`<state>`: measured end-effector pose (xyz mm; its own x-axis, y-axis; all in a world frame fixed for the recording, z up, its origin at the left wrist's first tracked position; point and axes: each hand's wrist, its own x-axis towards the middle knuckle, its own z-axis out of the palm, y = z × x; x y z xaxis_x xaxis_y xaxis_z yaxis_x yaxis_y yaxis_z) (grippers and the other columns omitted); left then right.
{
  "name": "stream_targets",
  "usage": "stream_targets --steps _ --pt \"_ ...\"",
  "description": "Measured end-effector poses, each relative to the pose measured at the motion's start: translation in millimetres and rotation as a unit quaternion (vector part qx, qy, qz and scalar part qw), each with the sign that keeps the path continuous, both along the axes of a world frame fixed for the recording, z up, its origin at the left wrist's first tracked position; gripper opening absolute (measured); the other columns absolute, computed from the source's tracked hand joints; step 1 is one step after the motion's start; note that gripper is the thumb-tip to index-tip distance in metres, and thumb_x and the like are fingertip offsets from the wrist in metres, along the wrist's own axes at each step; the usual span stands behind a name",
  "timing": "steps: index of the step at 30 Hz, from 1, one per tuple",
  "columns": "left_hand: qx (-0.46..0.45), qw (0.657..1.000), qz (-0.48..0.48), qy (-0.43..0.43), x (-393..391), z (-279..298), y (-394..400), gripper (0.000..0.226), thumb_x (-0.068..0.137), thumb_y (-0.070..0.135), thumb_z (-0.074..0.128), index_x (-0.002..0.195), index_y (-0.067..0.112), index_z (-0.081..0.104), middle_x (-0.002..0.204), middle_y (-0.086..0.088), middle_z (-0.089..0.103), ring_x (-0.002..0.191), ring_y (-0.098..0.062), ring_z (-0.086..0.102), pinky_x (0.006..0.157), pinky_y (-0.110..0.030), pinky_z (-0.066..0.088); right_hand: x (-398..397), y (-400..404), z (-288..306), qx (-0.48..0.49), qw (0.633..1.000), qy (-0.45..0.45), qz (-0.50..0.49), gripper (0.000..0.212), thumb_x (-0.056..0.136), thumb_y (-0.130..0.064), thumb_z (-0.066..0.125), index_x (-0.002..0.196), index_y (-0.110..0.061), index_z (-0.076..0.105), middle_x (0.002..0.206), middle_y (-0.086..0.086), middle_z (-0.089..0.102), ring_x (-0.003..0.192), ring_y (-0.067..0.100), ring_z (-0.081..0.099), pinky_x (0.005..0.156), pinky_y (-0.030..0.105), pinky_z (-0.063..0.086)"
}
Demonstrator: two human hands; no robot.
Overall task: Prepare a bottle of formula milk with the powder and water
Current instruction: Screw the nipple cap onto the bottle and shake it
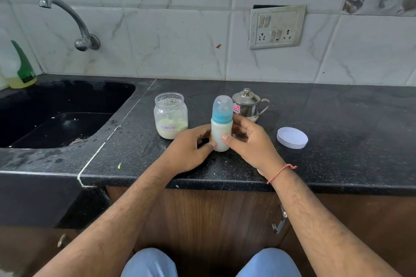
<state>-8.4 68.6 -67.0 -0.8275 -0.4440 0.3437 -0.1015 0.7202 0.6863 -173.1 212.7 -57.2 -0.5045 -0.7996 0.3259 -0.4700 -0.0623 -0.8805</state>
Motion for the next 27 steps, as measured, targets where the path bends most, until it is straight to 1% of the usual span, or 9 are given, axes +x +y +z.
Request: stream_targets --steps 4,6,10,14,18,22,25,27 --pt "0.005 1.000 0.005 0.009 0.0 -1.1 0.4 0.047 0.105 0.017 0.071 0.151 0.025 0.065 0.141 0.018 0.073 0.135 0.000 0.064 0.120 -0.039 0.051 2.5 0.1 2.2 0.019 0.999 0.038 -0.013 0.075 0.075 -0.043 0.083 0.145 -0.037 0.058 0.127 -0.015 0.073 0.114 0.008 0.070 0.103 0.041 0.058" --pt "0.002 1.000 0.008 0.010 0.0 -1.2 0.7 0.046 0.105 0.019 0.072 0.151 0.025 0.065 0.141 0.018 0.073 0.134 0.000 0.065 0.119 -0.041 0.053 2.8 0.5 2.1 0.027 0.999 0.043 -0.013 0.079 0.072 -0.048 0.083 0.146 -0.039 0.056 0.126 -0.015 0.072 0.113 0.007 0.070 0.103 0.040 0.059" --pt "0.001 1.000 0.002 0.015 -0.1 0.6 1.9 0.045 0.106 0.021 0.072 0.150 0.024 0.065 0.139 0.017 0.074 0.132 -0.001 0.067 0.119 -0.040 0.053 3.6 0.3 1.9 0.034 0.998 0.049 -0.009 0.082 0.073 -0.045 0.086 0.147 -0.040 0.052 0.124 -0.015 0.073 0.116 0.005 0.070 0.105 0.039 0.057" --pt "0.011 1.000 -0.002 0.022 -0.3 1.6 3.0 0.045 0.105 0.015 0.072 0.148 0.023 0.067 0.137 0.016 0.076 0.131 0.001 0.067 0.119 -0.037 0.052 5.7 0.3 1.6 0.040 0.997 0.071 -0.007 0.083 0.074 -0.046 0.086 0.146 -0.046 0.047 0.127 -0.017 0.071 0.118 0.003 0.069 0.107 0.040 0.056" --pt "0.010 1.000 0.001 0.023 0.1 2.0 3.7 0.045 0.105 0.011 0.072 0.148 0.024 0.068 0.137 0.017 0.075 0.131 0.002 0.067 0.119 -0.032 0.051 7.3 0.7 2.6 0.038 0.997 0.067 -0.003 0.094 0.067 -0.055 0.086 0.150 -0.041 0.046 0.129 -0.017 0.070 0.119 0.001 0.068 0.107 0.038 0.056" --pt "0.013 1.000 0.012 0.012 -0.3 0.8 2.1 0.047 0.105 0.013 0.071 0.150 0.024 0.066 0.138 0.018 0.074 0.133 0.000 0.066 0.120 -0.037 0.052 7.6 0.9 2.8 0.033 0.998 0.055 0.003 0.101 0.062 -0.056 0.087 0.152 -0.035 0.046 0.128 -0.016 0.070 0.114 0.001 0.070 0.105 0.035 0.057" --pt "0.028 0.999 0.031 0.010 -1.0 1.0 2.4 0.050 0.105 0.012 0.072 0.152 0.025 0.062 0.140 0.016 0.073 0.134 -0.001 0.065 0.118 -0.035 0.053 6.5 1.2 3.4 0.038 0.997 0.065 -0.004 0.097 0.065 -0.050 0.090 0.151 -0.035 0.047 0.125 -0.018 0.070 0.109 0.001 0.071 0.101 0.034 0.059" --pt "0.042 0.998 0.052 0.017 -1.6 1.5 2.7 0.054 0.103 0.012 0.073 0.154 0.024 0.059 0.141 0.015 0.071 0.134 -0.001 0.064 0.116 -0.033 0.055 8.0 1.5 5.8 0.043 0.995 0.091 -0.019 0.087 0.069 -0.045 0.093 0.144 -0.037 0.049 0.121 -0.021 0.068 0.103 -0.001 0.069 0.093 0.026 0.057"
